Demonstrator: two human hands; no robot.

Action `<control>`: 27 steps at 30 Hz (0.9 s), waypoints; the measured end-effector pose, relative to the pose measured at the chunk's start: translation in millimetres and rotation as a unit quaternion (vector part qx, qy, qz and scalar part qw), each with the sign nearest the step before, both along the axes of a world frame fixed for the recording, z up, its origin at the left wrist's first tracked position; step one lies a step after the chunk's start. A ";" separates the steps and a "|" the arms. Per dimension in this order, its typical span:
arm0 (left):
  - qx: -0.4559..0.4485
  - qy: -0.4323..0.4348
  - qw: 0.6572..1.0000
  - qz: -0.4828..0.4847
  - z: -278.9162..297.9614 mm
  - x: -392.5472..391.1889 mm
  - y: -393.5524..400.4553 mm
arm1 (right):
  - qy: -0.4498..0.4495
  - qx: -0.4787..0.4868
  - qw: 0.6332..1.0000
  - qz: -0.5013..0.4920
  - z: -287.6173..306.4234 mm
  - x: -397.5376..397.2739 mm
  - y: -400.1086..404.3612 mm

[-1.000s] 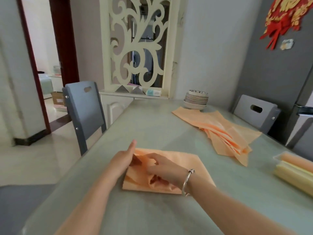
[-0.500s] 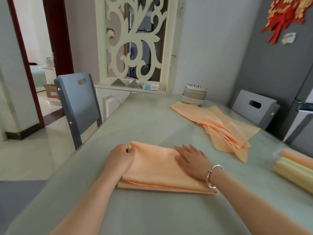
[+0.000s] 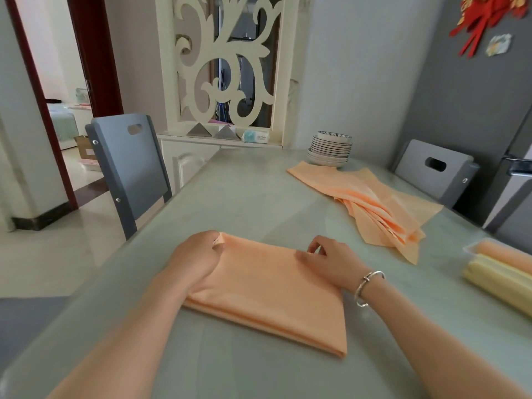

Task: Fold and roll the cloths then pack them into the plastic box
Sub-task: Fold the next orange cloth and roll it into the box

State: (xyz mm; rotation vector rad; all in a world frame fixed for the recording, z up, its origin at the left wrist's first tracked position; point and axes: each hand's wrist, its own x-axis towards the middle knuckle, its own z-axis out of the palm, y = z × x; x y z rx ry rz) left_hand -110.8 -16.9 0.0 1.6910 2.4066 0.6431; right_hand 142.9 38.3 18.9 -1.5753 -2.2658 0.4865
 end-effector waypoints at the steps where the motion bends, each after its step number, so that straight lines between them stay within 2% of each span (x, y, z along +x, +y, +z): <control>1: 0.011 0.014 1.000 0.000 -0.5 0.9 -0.7 | 0.003 -0.015 1.000 0.023 1.2 1.9 0.8; 4: 0.080 0.058 0.995 0.015 4.8 8.4 -6.3 | 0.032 -0.011 0.998 0.056 2.0 4.5 1.6; 8: 0.242 0.092 0.965 0.032 17.1 21.9 -14.2 | 0.132 0.013 0.990 -0.053 -6.4 4.9 8.0; 10: 0.226 0.043 0.973 0.009 19.1 36.5 -19.2 | 0.143 0.021 0.982 -0.124 -11.1 6.3 11.9; 13: 0.141 0.013 0.990 -0.008 8.1 57.3 -19.7 | 0.181 0.026 0.964 -0.192 -11.3 11.6 12.6; 16: 0.116 -0.073 0.991 -0.005 -2.0 59.6 -15.3 | 0.178 0.013 0.966 -0.186 -11.0 12.9 8.3; 19: 0.103 -0.157 0.982 0.002 -5.6 56.5 -11.5 | 0.139 0.041 0.978 -0.149 -10.8 9.5 0.9; 23: 0.121 -0.153 0.981 0.023 -2.4 60.7 -12.4 | 0.113 0.107 0.978 -0.140 -10.0 9.1 -1.8; 27: 0.124 -0.108 0.985 0.046 -1.9 63.4 -10.2 | 0.142 0.084 0.978 -0.125 -12.8 12.8 3.5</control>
